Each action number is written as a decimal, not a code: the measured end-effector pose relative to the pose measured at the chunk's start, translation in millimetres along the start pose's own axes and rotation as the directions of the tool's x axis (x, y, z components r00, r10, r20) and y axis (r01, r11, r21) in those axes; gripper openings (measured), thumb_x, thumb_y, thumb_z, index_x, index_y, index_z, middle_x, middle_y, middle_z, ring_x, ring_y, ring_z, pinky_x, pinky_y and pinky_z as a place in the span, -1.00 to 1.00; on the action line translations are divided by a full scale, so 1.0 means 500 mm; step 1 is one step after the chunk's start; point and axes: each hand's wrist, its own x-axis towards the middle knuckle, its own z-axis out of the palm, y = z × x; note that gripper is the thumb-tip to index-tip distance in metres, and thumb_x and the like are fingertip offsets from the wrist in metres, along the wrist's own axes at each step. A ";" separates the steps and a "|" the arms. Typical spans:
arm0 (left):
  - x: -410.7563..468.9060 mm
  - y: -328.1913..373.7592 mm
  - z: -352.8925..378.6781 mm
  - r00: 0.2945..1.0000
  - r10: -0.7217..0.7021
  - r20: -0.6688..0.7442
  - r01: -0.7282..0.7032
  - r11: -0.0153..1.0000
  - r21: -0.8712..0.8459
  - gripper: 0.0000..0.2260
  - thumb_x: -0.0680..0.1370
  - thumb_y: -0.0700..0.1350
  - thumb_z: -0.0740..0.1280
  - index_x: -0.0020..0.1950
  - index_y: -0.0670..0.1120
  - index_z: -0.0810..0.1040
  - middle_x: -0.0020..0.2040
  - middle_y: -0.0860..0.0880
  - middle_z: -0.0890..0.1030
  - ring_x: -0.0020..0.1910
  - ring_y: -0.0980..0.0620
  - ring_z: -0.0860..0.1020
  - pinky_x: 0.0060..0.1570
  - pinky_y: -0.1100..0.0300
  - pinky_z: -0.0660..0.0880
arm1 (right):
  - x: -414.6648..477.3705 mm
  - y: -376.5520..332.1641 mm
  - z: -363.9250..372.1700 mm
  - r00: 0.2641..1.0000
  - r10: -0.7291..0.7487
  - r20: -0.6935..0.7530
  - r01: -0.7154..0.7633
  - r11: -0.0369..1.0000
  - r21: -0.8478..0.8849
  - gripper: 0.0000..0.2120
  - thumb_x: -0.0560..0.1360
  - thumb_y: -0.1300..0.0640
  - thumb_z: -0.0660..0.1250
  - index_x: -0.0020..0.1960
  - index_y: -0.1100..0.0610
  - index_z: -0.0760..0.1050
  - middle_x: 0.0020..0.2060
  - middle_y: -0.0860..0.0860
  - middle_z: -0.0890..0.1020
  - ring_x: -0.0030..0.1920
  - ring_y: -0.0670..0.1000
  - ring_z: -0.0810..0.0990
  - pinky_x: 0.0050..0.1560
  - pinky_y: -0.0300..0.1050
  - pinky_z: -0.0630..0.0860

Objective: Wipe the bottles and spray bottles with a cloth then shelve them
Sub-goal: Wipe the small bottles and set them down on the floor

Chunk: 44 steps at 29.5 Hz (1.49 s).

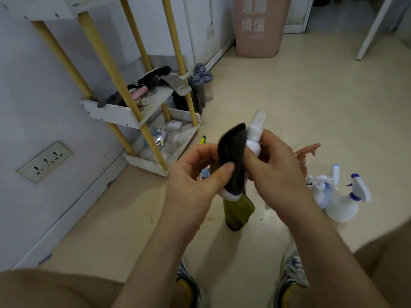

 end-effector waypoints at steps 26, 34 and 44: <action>0.001 -0.040 0.005 0.992 -0.098 -0.083 0.123 0.904 0.410 -0.70 0.41 -0.03 0.52 -0.01 0.18 0.45 -0.14 0.22 0.60 -0.21 0.21 0.60 -0.29 0.27 0.57 | 0.008 0.050 0.042 0.908 0.412 0.072 -0.367 0.704 0.608 -0.61 0.47 -0.02 0.35 0.19 0.21 0.56 0.05 0.13 0.68 0.07 0.06 0.68 0.05 -0.04 0.64; 0.012 -0.054 0.009 0.838 -0.521 -0.162 0.469 0.840 -0.272 -0.71 0.54 0.11 0.32 -0.19 -0.03 0.72 -0.21 -0.05 0.70 -0.21 0.03 0.66 -0.09 0.11 0.58 | 0.008 0.074 0.021 0.957 0.222 0.187 -0.290 0.757 0.585 -0.70 0.34 0.05 0.33 0.05 0.06 0.57 -0.10 -0.04 0.72 -0.02 -0.06 0.69 -0.07 -0.25 0.59; 0.002 -0.060 0.002 0.940 -0.336 0.050 0.327 0.935 0.135 -0.74 0.36 0.01 0.51 -0.02 -0.07 0.65 -0.16 -0.09 0.69 -0.19 -0.03 0.65 -0.17 0.05 0.58 | 0.005 0.080 0.026 0.971 0.207 0.121 -0.240 0.868 0.435 -0.72 0.35 -0.07 0.43 -0.03 0.08 0.65 -0.11 0.07 0.72 0.01 0.08 0.68 0.06 -0.03 0.61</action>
